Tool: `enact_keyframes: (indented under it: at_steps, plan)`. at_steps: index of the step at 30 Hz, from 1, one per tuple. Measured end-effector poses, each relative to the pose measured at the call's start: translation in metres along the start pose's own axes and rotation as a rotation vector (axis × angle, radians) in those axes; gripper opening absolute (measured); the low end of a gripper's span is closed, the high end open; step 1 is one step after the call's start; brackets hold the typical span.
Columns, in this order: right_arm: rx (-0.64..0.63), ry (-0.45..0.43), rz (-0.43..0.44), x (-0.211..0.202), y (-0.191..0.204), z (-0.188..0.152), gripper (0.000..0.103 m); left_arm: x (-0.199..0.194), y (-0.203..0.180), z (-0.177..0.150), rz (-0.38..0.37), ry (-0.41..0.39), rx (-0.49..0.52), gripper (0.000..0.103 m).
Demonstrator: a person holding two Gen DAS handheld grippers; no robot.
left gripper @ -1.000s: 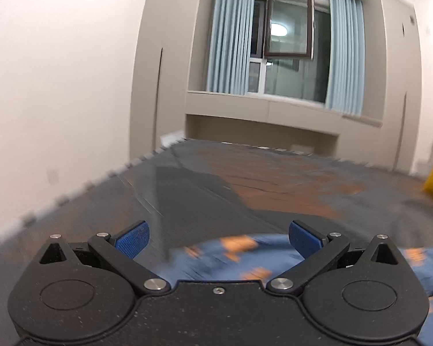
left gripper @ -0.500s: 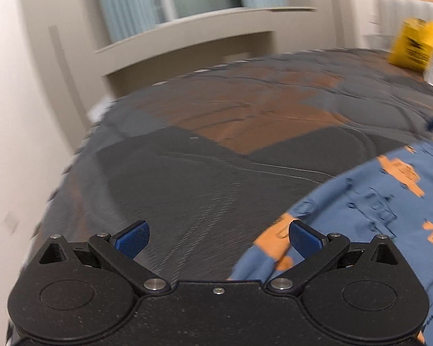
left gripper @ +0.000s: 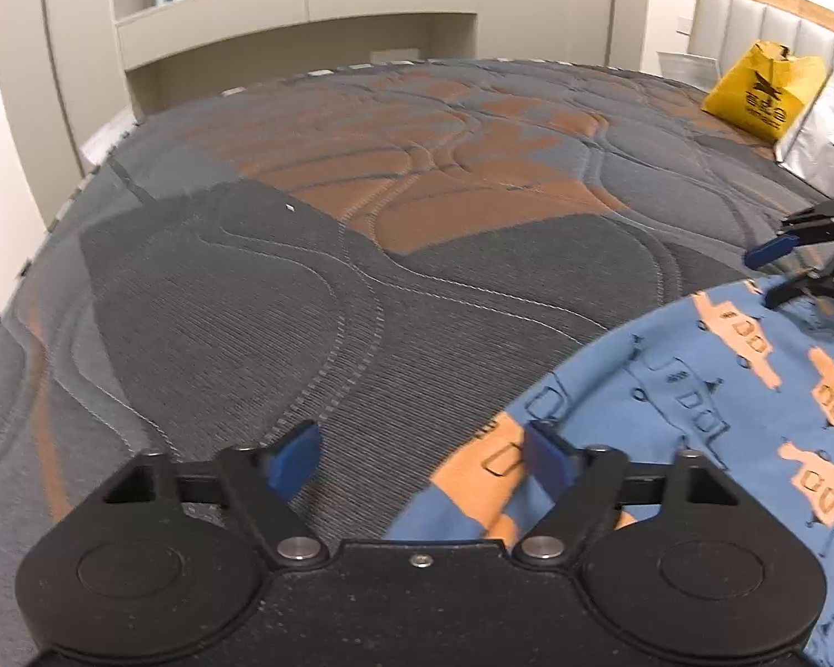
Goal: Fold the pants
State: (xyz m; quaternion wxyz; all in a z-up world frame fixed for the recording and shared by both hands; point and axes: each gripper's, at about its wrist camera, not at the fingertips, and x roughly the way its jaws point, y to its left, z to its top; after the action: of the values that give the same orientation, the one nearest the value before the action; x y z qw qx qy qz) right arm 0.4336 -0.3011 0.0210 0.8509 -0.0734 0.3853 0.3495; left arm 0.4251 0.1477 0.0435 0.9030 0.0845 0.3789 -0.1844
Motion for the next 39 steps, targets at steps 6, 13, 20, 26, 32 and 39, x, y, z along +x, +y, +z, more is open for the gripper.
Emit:
enact_keyframes:
  at_steps: [6,13,20,26,32,39]
  plan:
    - [-0.01,-0.003,-0.003,-0.009,0.006,-0.005,0.03,0.001,-0.009,0.002,-0.045,0.043,0.001,0.038]
    - [-0.074,-0.029,-0.133,-0.014,0.031,-0.007,0.001,-0.003,-0.02,0.004,0.021,0.031,-0.049,0.008]
    - [-0.14,-0.082,-0.223,-0.012,0.046,0.006,0.0,-0.012,-0.029,0.008,0.094,-0.037,-0.053,0.006]
    - [-0.129,-0.036,-0.017,0.001,0.041,0.008,0.072,-0.004,-0.028,0.003,0.095,-0.024,-0.054,0.006]
    - [-0.094,-0.011,-0.004,0.017,0.027,0.007,0.044,-0.003,-0.03,0.0,0.103,-0.039,-0.053,0.006]
    - [-0.212,-0.027,-0.103,0.013,0.065,0.004,0.002,-0.02,-0.034,0.002,0.122,-0.112,-0.056,0.005]
